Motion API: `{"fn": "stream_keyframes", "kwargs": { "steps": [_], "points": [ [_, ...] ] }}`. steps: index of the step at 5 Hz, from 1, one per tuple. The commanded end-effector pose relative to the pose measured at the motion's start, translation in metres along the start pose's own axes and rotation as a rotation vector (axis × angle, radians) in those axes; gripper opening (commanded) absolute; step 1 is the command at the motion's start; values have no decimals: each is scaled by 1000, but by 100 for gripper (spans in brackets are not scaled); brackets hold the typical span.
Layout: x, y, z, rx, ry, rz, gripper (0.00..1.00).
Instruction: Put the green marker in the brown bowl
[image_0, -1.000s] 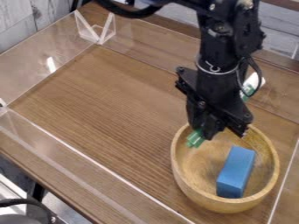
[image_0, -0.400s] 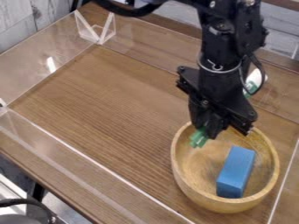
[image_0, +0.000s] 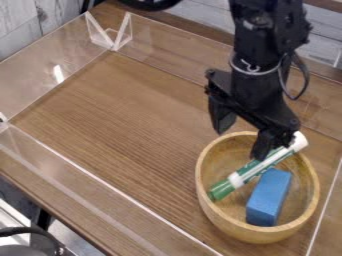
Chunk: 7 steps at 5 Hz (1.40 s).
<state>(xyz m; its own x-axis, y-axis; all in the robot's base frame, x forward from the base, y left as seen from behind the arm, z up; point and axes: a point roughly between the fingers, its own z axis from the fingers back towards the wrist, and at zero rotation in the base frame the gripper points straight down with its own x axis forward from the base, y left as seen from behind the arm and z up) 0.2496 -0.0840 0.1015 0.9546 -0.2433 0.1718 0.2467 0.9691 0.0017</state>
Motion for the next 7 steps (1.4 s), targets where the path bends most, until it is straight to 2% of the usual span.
{"fn": "stream_keyframes", "kwargs": {
  "steps": [1,7],
  "points": [
    [12,-4,18,-6,-72,-14,100],
    [13,-13,23,-14,-56,-49,100]
  ]
}}
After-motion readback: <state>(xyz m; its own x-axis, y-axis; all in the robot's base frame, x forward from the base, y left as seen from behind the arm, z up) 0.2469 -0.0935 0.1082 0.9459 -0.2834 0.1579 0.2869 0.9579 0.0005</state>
